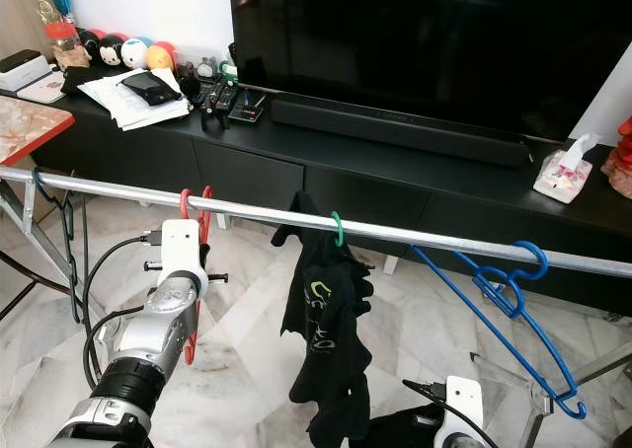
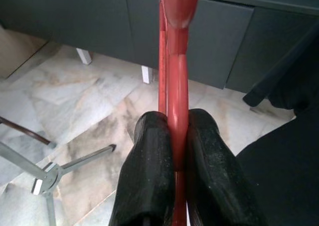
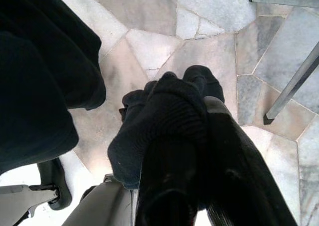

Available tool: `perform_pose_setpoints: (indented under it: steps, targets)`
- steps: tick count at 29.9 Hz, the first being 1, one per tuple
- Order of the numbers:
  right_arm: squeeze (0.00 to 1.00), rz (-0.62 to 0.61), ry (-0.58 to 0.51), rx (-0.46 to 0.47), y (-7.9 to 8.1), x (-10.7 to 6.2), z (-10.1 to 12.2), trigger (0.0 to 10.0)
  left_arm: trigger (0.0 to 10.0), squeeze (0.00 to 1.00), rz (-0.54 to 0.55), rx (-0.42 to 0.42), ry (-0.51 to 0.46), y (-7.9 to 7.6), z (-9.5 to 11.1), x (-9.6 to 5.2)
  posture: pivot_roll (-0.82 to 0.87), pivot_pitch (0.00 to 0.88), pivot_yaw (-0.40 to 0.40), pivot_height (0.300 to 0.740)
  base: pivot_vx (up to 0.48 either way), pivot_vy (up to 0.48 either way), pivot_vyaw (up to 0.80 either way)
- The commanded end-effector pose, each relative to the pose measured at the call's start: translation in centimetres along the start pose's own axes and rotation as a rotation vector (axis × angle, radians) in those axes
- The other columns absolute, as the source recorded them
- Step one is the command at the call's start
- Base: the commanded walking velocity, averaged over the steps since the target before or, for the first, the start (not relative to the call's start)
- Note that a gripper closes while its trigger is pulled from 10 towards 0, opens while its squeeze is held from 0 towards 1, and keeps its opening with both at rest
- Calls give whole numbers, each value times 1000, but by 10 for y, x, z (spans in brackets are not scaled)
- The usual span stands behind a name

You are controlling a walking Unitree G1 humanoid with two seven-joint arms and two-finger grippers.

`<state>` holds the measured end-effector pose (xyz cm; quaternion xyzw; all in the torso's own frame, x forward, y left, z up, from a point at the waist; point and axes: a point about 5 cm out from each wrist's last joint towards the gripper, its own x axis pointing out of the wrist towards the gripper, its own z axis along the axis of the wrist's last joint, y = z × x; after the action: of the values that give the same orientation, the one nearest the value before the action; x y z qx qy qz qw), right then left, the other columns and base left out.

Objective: Hang hanger

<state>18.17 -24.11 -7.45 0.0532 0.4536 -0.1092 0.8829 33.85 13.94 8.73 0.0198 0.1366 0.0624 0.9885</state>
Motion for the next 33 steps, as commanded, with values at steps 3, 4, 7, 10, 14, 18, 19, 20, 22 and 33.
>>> perform_pose_setpoints:
  steps: [3, 4, 7, 10, 14, 18, 19, 20, 22, 33]
  targets:
    - [0, -23, -41, 8, -7, 0, 10, 10000, 0, 0, -27, 25, -65, 2, 5, -5, 48, 0, -83, 740, 0, 0, 0]
    - [0, -24, -44, 10, -7, 0, 10, 10000, 0, 0, -31, 30, -80, 3, 6, -7, 49, 0, -84, 740, 0, 0, 0]
    - [0, -26, -46, 10, -8, 0, 11, 10000, 0, 0, -37, 38, -100, 4, 8, -8, 50, 0, -85, 740, 0, 0, 0]
    - [0, -34, -53, 13, -10, -1, 11, 10000, 0, 0, -82, 69, -182, 5, 16, -15, 53, 0, -90, 740, 0, 0, 0]
    - [0, -44, -57, 16, -14, -1, 11, 10000, 0, 0, -194, 112, -271, 4, 20, -33, 54, 0, -92, 740, 0, 0, 0]
    - [0, -47, -59, 16, -15, -2, 11, 10000, 9686, 0, -237, 140, -262, 6, 12, -42, 59, 0, -98, 740, 0, 0, 0]
    - [0, -47, -59, 16, -15, -2, 11, 10000, 9686, 0, -237, 140, -262, 6, 12, -42, 59, 0, -98, 740, 0, 0, 0]
    - [0, -48, -59, 15, -16, -2, 11, 10000, 9686, 0, -246, 148, -258, 6, 10, -44, 59, 0, -98, 740, 0, 0, 0]
    - [0, -55, -67, 16, -19, -2, 13, 10000, 10000, 0, -237, 151, -226, 16, -4, -55, 73, 0, -107, 740, 0, 0, 0]
    - [0, -96, -106, 45, -36, -5, 18, 10000, 10000, 0, -214, 148, -146, 26, -29, -76, 56, 0, -91, 740, 0, 0, 0]
